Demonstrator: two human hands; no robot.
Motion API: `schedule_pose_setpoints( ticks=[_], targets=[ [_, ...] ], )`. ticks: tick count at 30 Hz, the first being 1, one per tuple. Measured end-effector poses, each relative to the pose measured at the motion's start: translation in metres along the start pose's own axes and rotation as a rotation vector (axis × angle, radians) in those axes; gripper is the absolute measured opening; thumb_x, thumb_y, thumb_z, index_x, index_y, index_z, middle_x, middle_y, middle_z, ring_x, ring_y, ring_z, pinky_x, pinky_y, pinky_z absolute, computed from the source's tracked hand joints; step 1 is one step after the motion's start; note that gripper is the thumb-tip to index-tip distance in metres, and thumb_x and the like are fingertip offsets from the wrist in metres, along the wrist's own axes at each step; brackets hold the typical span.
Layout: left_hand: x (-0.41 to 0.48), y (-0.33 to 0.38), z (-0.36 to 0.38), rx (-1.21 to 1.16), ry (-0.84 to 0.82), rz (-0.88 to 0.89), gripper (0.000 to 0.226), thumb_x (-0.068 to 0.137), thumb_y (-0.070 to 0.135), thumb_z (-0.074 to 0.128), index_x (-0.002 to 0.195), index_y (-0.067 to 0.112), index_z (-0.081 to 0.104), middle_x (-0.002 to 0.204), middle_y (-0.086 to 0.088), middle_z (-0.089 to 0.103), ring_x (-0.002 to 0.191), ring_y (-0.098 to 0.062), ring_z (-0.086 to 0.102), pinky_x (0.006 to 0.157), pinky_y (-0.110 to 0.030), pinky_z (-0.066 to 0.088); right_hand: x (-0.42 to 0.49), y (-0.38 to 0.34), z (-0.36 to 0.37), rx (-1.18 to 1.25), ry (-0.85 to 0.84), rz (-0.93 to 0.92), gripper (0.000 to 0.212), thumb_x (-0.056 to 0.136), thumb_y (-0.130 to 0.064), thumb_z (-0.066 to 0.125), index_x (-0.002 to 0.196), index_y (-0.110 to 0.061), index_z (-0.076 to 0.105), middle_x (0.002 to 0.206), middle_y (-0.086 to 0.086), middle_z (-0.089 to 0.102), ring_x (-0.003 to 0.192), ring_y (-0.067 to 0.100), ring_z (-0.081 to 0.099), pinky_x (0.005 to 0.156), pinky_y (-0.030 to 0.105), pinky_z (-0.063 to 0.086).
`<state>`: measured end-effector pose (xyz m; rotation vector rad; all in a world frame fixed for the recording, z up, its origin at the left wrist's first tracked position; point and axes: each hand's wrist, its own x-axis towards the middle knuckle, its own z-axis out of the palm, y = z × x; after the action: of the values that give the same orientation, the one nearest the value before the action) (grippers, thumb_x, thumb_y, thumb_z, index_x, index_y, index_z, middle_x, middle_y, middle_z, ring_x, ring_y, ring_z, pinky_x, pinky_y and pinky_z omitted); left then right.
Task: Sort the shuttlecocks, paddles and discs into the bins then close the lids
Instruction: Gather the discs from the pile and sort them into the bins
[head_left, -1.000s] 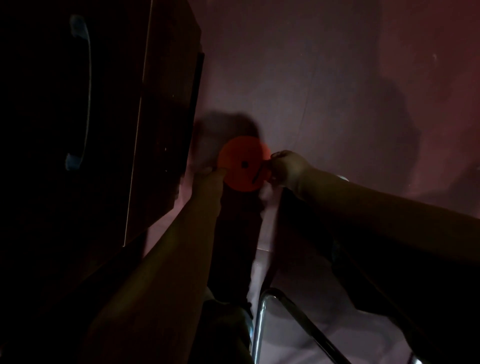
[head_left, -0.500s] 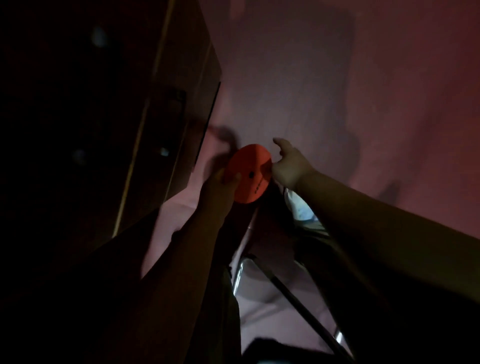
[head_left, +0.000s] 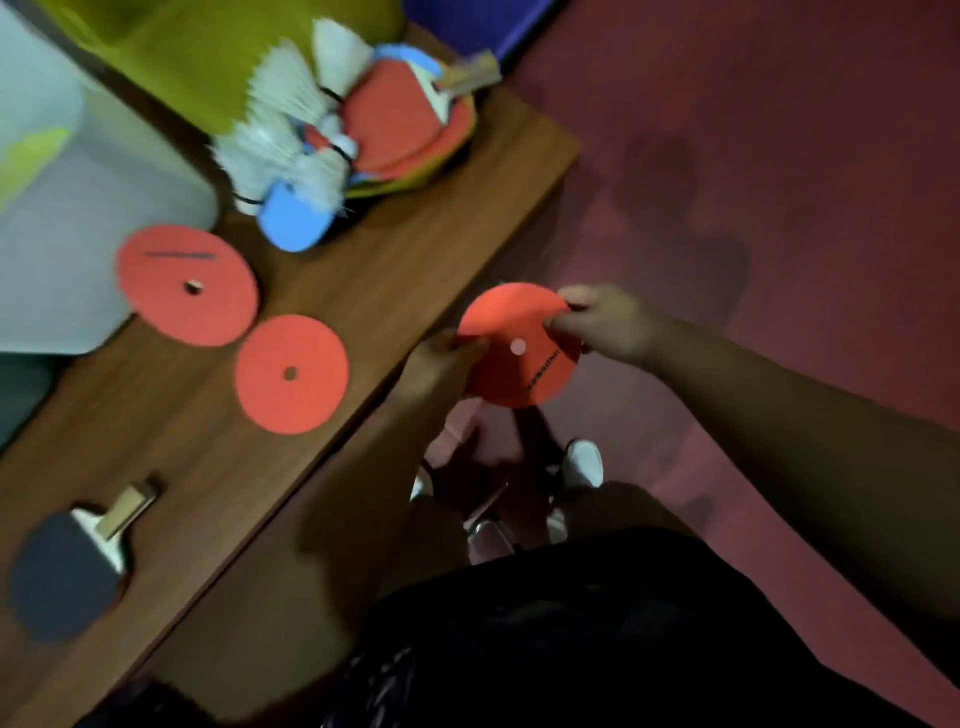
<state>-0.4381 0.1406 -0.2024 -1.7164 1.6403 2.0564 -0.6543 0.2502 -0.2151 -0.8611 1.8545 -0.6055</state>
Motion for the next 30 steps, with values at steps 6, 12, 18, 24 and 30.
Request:
schedule_pose_setpoints(
  ticks=[6,12,18,24,30],
  targets=[
    [-0.087,0.027,-0.068,-0.109,0.230,0.062,0.017,0.097,-0.003,0.059,0.082,0.003,0.063,0.058,-0.001,0.062,0.046,-0.009,0.059,0.043,-0.021,0.048,-0.014,-0.098,0.017,-0.062,-0.082,-0.153,0.030,0.085,-0.038,0.070,0.099,-0.012,0.072,0.088,0.005,0.074,0.079,0.016,0.063,0.076,0.039,0.052],
    [-0.129,0.012,-0.130,-0.388,0.394,-0.003,0.015,0.098,-0.003,0.056,0.097,0.007,0.067,0.080,-0.010,0.061,0.065,-0.018,0.060,0.058,-0.027,0.056,-0.010,-0.183,0.056,-0.059,-0.208,-0.212,0.014,0.100,-0.011,0.065,0.111,-0.014,0.073,0.102,0.014,0.078,0.081,0.019,0.067,0.069,0.039,0.055],
    [-0.114,0.002,-0.199,-0.412,0.429,-0.026,0.017,0.095,0.002,0.061,0.107,0.011,0.069,0.089,-0.010,0.073,0.074,-0.020,0.067,0.069,-0.031,0.049,0.014,-0.236,0.090,-0.023,-0.203,-0.199,0.015,0.104,-0.017,0.062,0.114,-0.020,0.074,0.096,0.008,0.077,0.073,0.015,0.068,0.051,0.027,0.051],
    [-0.059,-0.029,-0.250,0.114,0.426,-0.056,0.031,0.079,0.022,0.060,0.102,0.019,0.080,0.094,-0.008,0.079,0.086,-0.026,0.075,0.080,-0.042,0.062,0.037,-0.253,0.116,-0.018,-0.165,-0.117,0.022,0.107,-0.020,0.060,0.125,-0.027,0.070,0.107,-0.002,0.076,0.088,0.018,0.072,0.058,0.029,0.055],
    [-0.012,-0.051,-0.261,0.459,0.339,-0.111,0.079,0.070,0.028,0.072,0.145,0.015,0.052,0.135,-0.018,0.057,0.128,-0.039,0.056,0.102,-0.045,0.052,0.059,-0.254,0.124,-0.098,-0.115,-0.068,0.019,0.107,-0.023,0.060,0.119,-0.032,0.070,0.111,0.000,0.073,0.096,0.022,0.072,0.071,0.042,0.063]
  ],
)
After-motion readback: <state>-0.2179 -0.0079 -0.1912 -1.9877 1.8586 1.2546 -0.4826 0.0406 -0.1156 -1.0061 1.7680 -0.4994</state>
